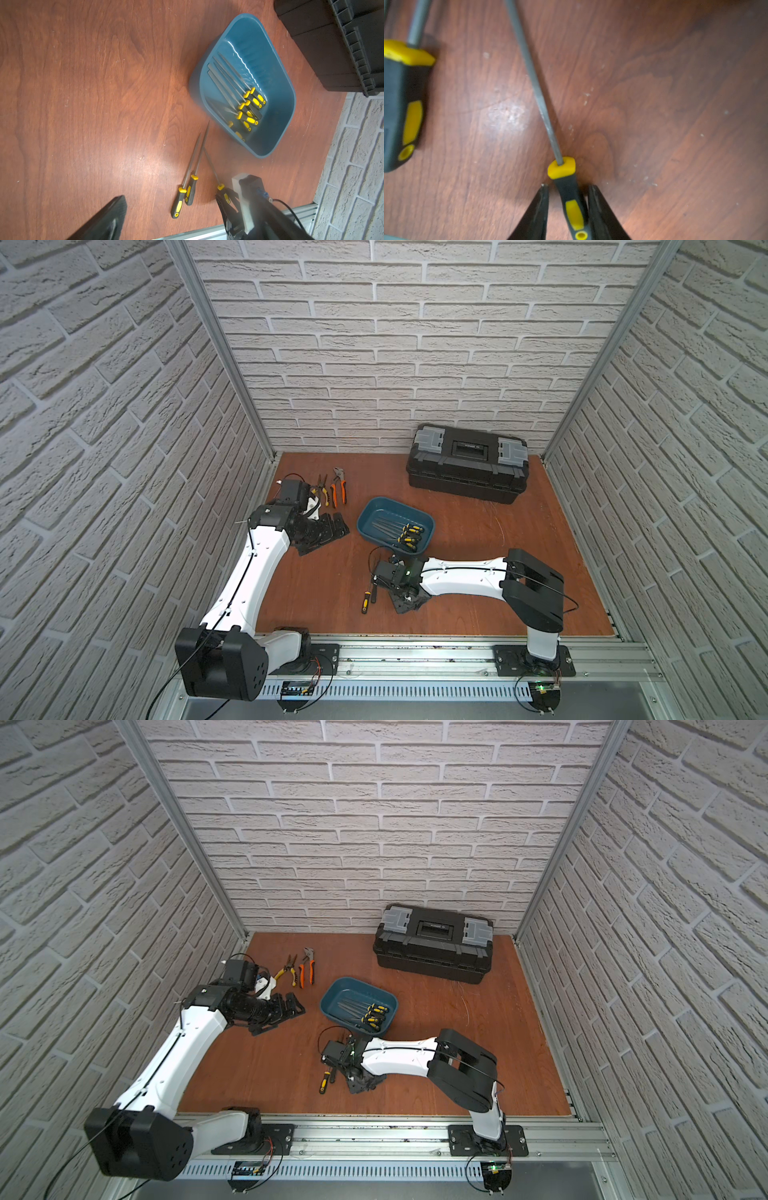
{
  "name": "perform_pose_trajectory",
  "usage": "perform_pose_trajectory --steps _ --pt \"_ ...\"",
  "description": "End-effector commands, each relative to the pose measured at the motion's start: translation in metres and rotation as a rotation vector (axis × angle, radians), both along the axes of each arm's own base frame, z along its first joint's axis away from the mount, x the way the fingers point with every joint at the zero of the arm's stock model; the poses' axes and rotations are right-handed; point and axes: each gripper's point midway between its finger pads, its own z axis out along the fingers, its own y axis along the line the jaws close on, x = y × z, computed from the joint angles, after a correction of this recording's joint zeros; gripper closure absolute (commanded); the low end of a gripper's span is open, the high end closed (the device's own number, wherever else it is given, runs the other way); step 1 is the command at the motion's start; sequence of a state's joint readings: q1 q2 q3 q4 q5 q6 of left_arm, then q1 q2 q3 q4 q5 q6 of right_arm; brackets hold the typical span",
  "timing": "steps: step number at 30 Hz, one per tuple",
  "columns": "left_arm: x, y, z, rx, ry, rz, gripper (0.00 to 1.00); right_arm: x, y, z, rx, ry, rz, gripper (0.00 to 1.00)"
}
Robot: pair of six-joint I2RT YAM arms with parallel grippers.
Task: Put the file tool into the storage box
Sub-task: Pick up the file tool from the center of the board.
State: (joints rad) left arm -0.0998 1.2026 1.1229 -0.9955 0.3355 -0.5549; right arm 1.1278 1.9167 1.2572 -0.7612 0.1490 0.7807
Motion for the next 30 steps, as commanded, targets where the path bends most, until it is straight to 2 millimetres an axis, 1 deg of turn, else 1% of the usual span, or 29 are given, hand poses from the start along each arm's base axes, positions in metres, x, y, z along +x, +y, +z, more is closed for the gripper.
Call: perform_pose_trajectory --steps 1,4,7,9,12,16,20,23,25,27,30 --pt "-0.005 0.002 0.009 0.018 -0.022 0.009 0.02 0.003 -0.002 -0.016 -0.041 -0.014 0.078 0.69" --pt "-0.009 0.004 0.011 0.026 -0.027 0.014 0.02 0.002 -0.001 -0.015 -0.035 -0.011 0.116 0.75" --pt "-0.014 0.004 0.016 0.029 -0.037 0.022 0.02 0.0 -0.003 -0.008 -0.032 -0.019 0.155 0.81" --pt "-0.016 0.004 0.019 0.026 -0.044 0.028 0.02 -0.002 -0.005 -0.003 -0.031 -0.022 0.192 0.83" --pt "-0.02 0.004 0.025 0.023 -0.059 0.039 0.02 -0.007 -0.009 0.008 -0.028 -0.023 0.249 0.87" --pt "-0.026 0.004 0.032 0.026 -0.075 0.049 0.02 -0.014 -0.014 0.029 -0.024 -0.034 0.314 0.88" --pt "-0.031 0.004 0.041 0.024 -0.095 0.061 0.02 -0.017 -0.016 0.058 0.009 -0.066 0.358 0.89" --pt "-0.03 0.004 0.049 0.011 -0.129 0.075 0.02 -0.015 -0.013 0.087 0.058 -0.11 0.38 0.89" --pt "-0.026 0.002 0.057 -0.004 -0.158 0.078 0.02 -0.011 -0.011 0.107 0.079 -0.147 0.391 0.89" --pt "-0.017 -0.003 0.065 -0.026 -0.183 0.069 0.02 -0.002 -0.01 0.125 0.091 -0.181 0.398 0.89" --pt "0.001 -0.011 0.074 -0.054 -0.206 0.041 0.02 0.015 -0.009 0.142 0.098 -0.194 0.4 0.89"
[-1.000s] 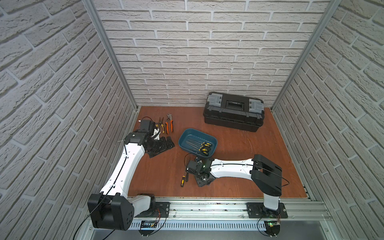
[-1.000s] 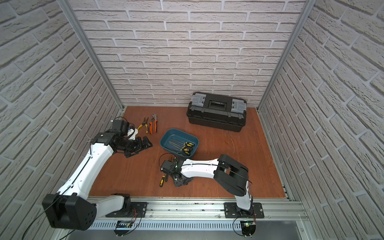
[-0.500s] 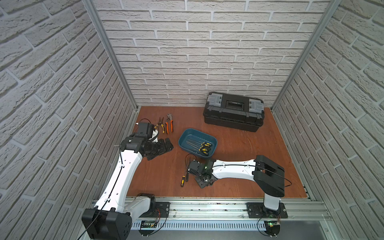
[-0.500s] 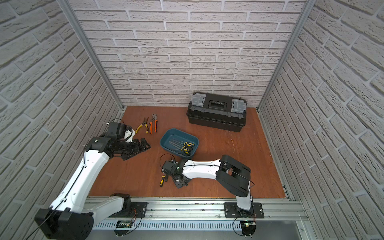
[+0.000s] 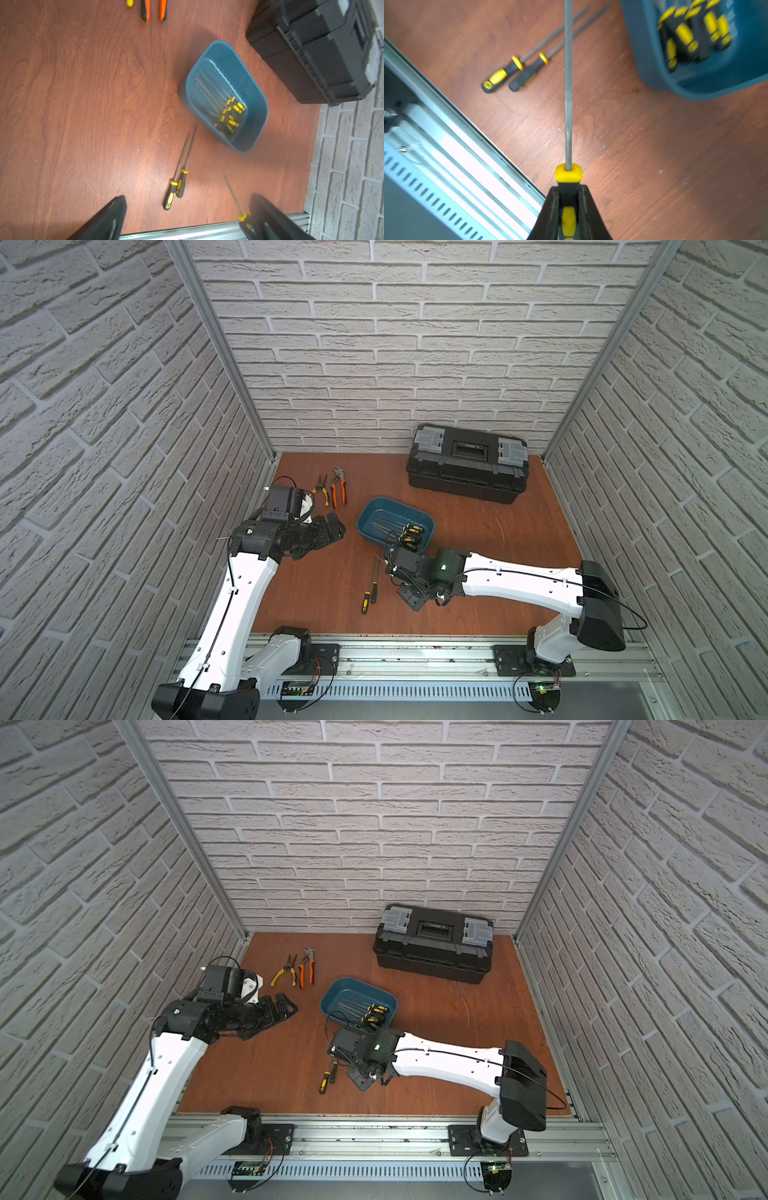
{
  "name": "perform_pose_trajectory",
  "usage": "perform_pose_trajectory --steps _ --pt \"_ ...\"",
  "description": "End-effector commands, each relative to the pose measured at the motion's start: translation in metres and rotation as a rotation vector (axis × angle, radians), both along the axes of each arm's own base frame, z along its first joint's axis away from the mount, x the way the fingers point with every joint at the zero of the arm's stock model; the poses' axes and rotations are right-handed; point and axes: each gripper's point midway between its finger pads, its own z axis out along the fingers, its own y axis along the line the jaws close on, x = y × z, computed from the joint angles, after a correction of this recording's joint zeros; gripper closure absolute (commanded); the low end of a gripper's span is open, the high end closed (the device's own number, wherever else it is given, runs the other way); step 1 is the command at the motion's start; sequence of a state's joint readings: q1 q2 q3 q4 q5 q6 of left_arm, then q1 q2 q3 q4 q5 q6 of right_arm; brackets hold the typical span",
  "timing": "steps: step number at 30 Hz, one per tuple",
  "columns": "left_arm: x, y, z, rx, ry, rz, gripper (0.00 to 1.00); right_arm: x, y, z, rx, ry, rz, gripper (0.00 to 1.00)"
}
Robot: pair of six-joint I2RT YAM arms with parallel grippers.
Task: Put the file tool into the storage box
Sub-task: Pick up the file tool from the center of the board, then place the file tool in the storage box.
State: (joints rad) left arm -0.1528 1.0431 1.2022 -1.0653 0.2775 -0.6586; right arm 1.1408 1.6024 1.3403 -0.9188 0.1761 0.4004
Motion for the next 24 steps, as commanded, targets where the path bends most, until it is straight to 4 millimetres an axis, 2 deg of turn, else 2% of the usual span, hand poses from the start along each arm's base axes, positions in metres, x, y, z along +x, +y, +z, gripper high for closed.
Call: perform_pose_trajectory --steps 1,7,12,20,21,24 --pt "0.028 -0.012 0.02 -0.042 -0.075 -0.03 0.02 0.021 -0.007 0.022 -0.01 -0.038 0.021 0.89" --pt "0.077 -0.024 0.027 -0.077 -0.086 -0.069 0.02 0.068 -0.005 0.031 0.041 0.013 0.027 0.89" --pt "0.112 -0.023 0.023 -0.086 -0.061 -0.068 0.02 0.107 -0.003 0.019 0.046 0.038 0.057 0.88" --pt "0.135 -0.026 -0.007 -0.082 0.036 -0.072 0.02 0.155 0.003 -0.008 0.045 0.07 0.072 0.89" --pt "0.136 -0.026 -0.009 -0.079 0.038 -0.07 0.02 0.159 0.004 -0.021 0.032 0.093 0.076 0.89" --pt "0.138 -0.025 -0.015 -0.073 0.057 -0.066 0.02 0.167 0.005 -0.037 0.01 0.116 0.106 0.89"
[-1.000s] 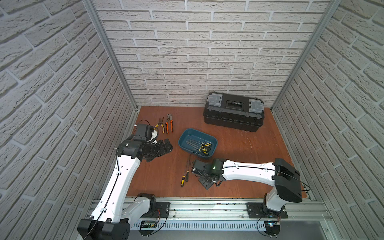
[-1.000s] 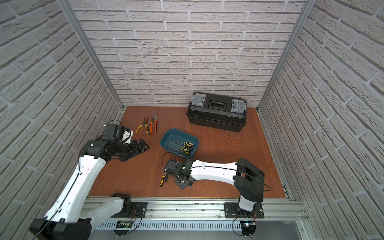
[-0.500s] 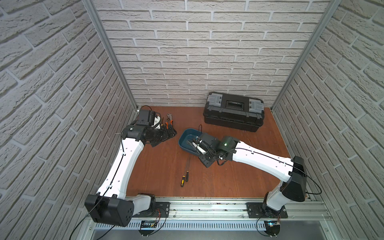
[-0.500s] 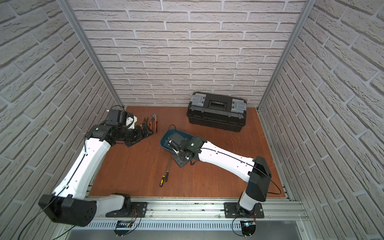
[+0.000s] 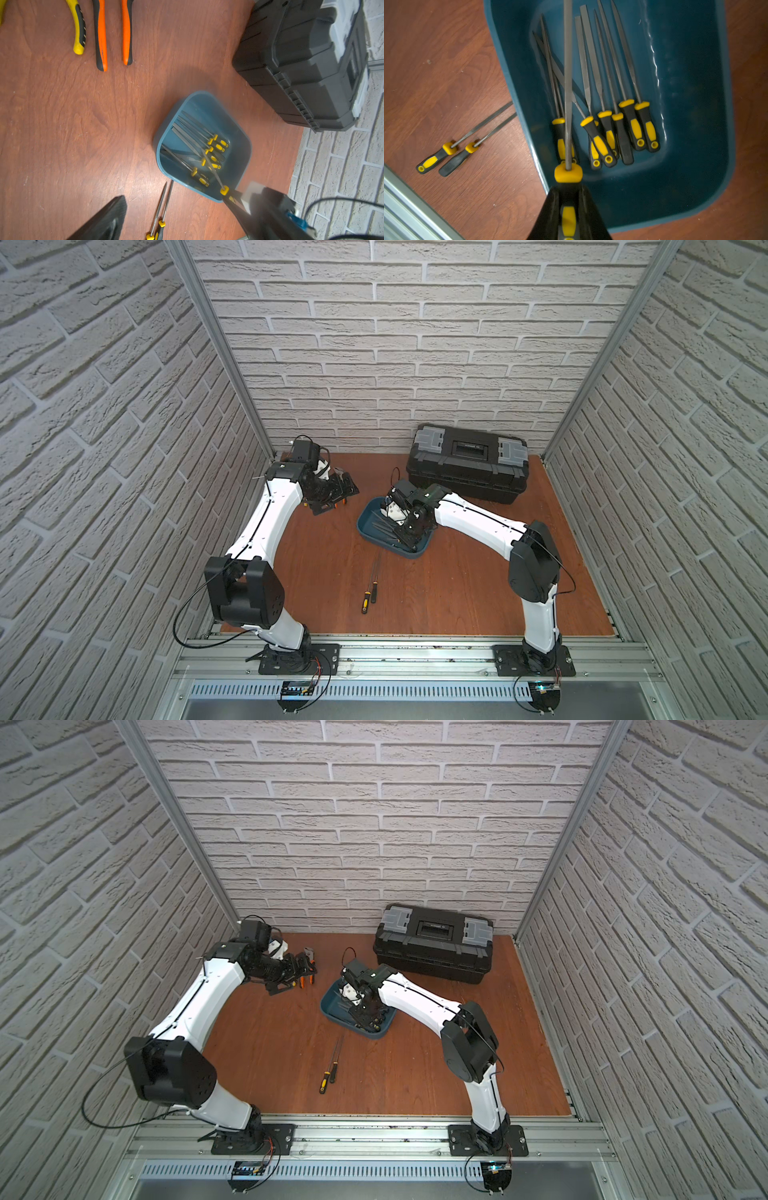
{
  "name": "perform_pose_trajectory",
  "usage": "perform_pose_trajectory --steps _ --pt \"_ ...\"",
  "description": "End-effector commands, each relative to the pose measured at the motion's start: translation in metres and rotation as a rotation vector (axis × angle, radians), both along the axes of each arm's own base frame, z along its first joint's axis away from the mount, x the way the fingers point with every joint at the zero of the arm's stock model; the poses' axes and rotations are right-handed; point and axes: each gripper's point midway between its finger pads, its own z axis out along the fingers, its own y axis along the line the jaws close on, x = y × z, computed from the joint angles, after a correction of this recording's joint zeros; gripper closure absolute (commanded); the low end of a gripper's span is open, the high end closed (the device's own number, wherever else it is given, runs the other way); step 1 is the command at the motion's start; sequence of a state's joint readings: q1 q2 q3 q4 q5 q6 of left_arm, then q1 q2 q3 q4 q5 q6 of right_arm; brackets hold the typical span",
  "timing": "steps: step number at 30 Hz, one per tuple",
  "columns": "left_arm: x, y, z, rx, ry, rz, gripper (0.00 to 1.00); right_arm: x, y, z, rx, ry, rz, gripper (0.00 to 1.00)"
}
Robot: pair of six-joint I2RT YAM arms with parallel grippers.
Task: Put the file tool into the storage box
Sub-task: Place the file tool in the storage box.
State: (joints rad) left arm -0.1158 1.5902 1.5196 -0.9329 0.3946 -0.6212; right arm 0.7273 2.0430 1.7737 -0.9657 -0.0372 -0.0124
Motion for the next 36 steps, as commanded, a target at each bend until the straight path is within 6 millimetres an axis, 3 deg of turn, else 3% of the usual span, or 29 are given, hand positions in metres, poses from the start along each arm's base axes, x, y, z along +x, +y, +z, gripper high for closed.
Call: perform_pose_trajectory --steps 1,6,11,12,14,16,19,27,32,36 --pt "0.007 0.0 0.009 -0.002 -0.032 -0.012 0.02 0.009 0.009 -0.004 0.018 0.0 0.075 0.89" --pt "0.011 -0.001 0.001 0.001 -0.006 -0.014 0.02 0.01 0.013 -0.028 -0.015 0.048 0.127 0.89" --pt "0.014 -0.001 -0.002 0.005 0.004 -0.017 0.02 0.003 0.015 -0.033 -0.004 0.088 0.148 0.84" --pt "0.015 -0.001 -0.002 0.005 0.004 -0.016 0.02 0.002 0.015 -0.034 -0.004 0.097 0.148 0.79" --pt "0.016 -0.001 -0.003 0.005 0.007 -0.016 0.02 0.0 0.011 -0.036 -0.018 0.101 0.135 0.59" --pt "0.016 -0.001 -0.005 0.007 0.012 -0.018 0.02 0.002 0.008 -0.035 -0.026 0.086 0.113 0.48" --pt "0.013 0.0 -0.005 0.016 0.014 -0.023 0.02 0.01 0.006 -0.023 -0.021 0.027 0.064 0.4" --pt "-0.015 0.004 -0.01 0.078 0.029 -0.061 0.02 0.03 -0.01 0.036 0.065 -0.164 -0.234 0.37" --pt "-0.045 0.003 -0.017 0.095 0.041 -0.07 0.02 0.014 -0.03 0.062 0.189 -0.189 -0.529 0.38" --pt "-0.073 0.003 -0.025 0.099 0.057 -0.071 0.02 -0.018 -0.037 0.053 0.236 -0.138 -0.717 0.39"
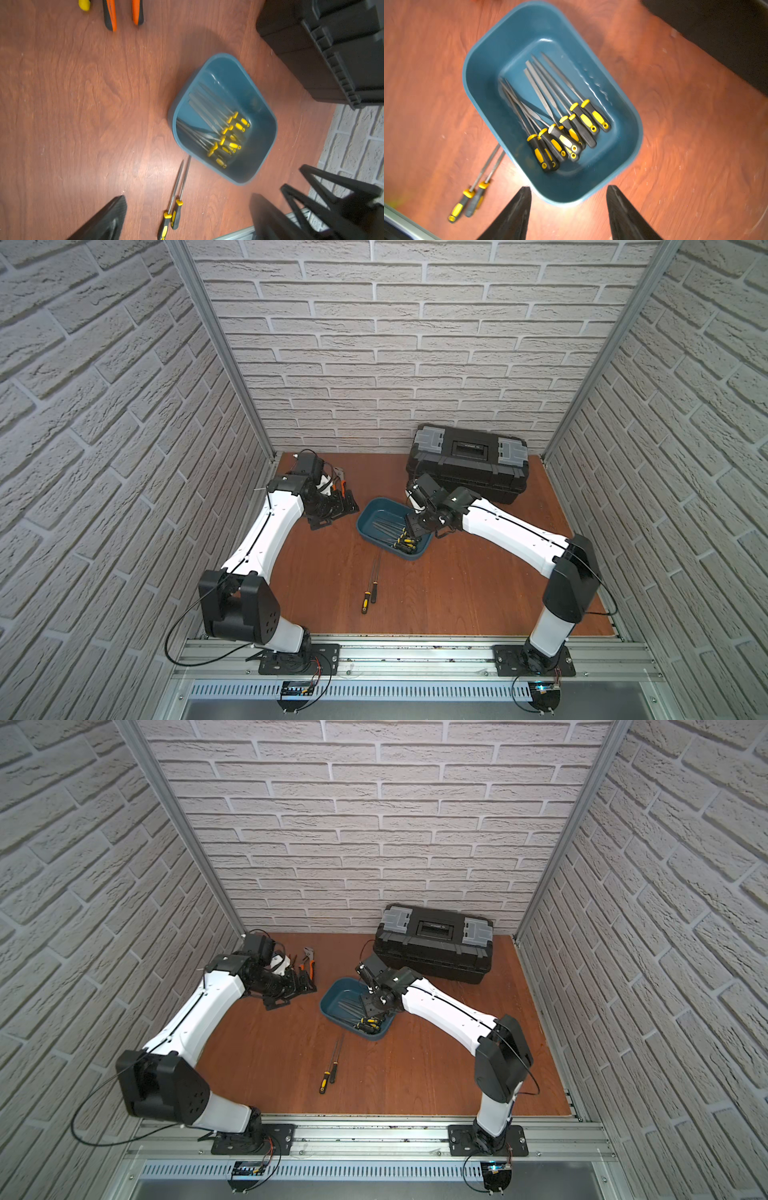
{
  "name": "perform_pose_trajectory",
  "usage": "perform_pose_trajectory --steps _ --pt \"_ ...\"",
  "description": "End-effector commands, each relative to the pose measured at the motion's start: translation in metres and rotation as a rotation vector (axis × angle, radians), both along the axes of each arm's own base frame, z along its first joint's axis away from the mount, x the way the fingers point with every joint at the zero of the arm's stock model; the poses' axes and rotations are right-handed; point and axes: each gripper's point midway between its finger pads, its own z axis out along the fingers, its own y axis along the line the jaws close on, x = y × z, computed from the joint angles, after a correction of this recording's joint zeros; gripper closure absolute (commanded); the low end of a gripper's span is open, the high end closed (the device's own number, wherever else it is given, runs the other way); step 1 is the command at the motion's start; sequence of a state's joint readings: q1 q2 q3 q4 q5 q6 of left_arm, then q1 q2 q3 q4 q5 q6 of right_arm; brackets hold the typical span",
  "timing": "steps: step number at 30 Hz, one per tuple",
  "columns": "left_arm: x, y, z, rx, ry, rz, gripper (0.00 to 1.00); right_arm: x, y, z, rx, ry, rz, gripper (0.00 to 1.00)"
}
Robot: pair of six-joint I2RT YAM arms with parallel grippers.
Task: Put the file tool into the storage box
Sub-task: Place the file tool in the storage box, then pick up the file tool from the center of the board.
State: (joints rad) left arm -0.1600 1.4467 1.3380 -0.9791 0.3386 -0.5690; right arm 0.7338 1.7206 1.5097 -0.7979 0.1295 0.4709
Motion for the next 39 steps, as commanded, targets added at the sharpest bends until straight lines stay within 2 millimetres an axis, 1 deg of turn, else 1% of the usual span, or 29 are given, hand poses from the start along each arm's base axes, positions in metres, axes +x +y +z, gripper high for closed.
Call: perform_pose_trajectory --steps 1,4,7,10,14,19,22,27,28,29,34,39 --pt "-0.025 0.002 -0.005 0.02 0.006 -0.007 0.02 -0.025 0.004 -0.015 0.093 0.044 -0.222 0.39" --pt "-0.049 -0.001 -0.014 0.016 0.018 -0.005 0.02 -0.057 0.018 -0.033 0.106 0.083 -0.24 0.4" --pt "-0.072 -0.004 -0.025 0.006 0.036 -0.007 0.02 -0.085 0.036 -0.057 0.095 0.14 -0.236 0.43" --pt "-0.092 -0.006 -0.034 0.001 0.053 -0.005 0.02 -0.103 0.053 -0.075 0.085 0.177 -0.229 0.47" --pt "-0.113 -0.007 -0.047 -0.018 0.082 0.001 0.02 -0.115 0.069 -0.092 0.084 0.208 -0.223 0.52" --pt "-0.133 -0.004 -0.06 -0.031 0.125 0.01 0.02 -0.117 0.08 -0.107 0.076 0.234 -0.222 0.54" --pt "-0.137 0.002 -0.061 -0.014 0.122 0.031 0.02 -0.114 0.089 -0.111 0.074 0.245 -0.206 0.54" --pt "-0.126 0.013 -0.05 -0.038 0.092 0.079 0.02 -0.109 0.103 -0.118 0.047 0.26 -0.175 0.52" --pt "-0.124 0.016 -0.049 -0.045 0.092 0.092 0.02 -0.108 0.106 -0.115 0.051 0.259 -0.17 0.51" --pt "-0.122 0.02 -0.048 -0.05 0.094 0.105 0.02 -0.108 0.106 -0.126 0.021 0.272 -0.172 0.5" --pt "-0.115 0.03 -0.045 -0.072 0.085 0.142 0.02 -0.106 0.106 -0.133 -0.033 0.275 -0.166 0.49" --pt "-0.114 0.032 -0.045 -0.083 0.084 0.151 0.02 -0.108 0.106 -0.137 -0.084 0.276 -0.142 0.49"
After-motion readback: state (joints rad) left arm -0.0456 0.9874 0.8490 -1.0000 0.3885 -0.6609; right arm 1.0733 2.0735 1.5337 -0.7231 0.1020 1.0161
